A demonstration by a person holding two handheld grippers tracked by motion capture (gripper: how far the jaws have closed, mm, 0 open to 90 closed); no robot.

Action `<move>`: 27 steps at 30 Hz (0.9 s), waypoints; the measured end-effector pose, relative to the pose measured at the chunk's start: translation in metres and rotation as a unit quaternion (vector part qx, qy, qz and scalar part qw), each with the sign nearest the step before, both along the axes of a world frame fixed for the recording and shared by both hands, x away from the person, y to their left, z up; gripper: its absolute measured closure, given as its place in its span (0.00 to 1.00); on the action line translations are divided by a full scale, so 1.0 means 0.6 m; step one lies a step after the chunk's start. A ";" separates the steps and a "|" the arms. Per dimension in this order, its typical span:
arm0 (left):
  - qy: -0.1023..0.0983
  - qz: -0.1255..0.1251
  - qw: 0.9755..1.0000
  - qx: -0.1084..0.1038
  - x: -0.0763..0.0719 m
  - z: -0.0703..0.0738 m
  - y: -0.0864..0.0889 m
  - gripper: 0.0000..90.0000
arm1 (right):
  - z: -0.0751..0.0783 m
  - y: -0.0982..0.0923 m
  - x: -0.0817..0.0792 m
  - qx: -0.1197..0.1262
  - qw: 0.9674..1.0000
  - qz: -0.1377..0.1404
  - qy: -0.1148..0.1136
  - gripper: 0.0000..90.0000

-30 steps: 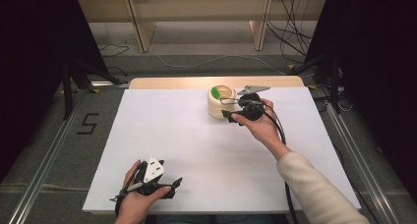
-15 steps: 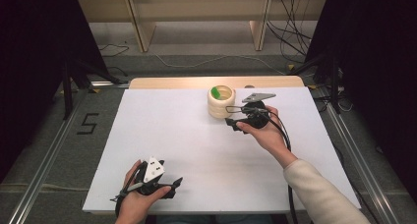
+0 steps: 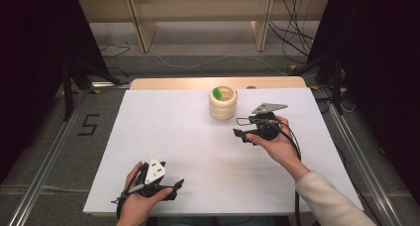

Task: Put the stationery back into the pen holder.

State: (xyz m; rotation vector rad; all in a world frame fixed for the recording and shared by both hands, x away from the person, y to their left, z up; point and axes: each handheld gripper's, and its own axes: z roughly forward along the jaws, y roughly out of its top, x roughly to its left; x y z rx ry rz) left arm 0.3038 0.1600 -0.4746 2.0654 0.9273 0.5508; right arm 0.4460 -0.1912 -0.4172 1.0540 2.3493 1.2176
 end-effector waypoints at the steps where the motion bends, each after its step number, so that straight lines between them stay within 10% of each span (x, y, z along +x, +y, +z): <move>1: 0.000 0.000 1.000 0.000 0.000 0.000 0.000 0.18 | -0.001 -0.002 -0.002 0.001 1.000 0.000 -0.002 0.22; 27: -0.001 -0.008 1.000 0.001 -0.002 0.003 -0.004 0.18 | -0.067 -0.085 -0.124 0.026 1.000 0.009 0.014 0.21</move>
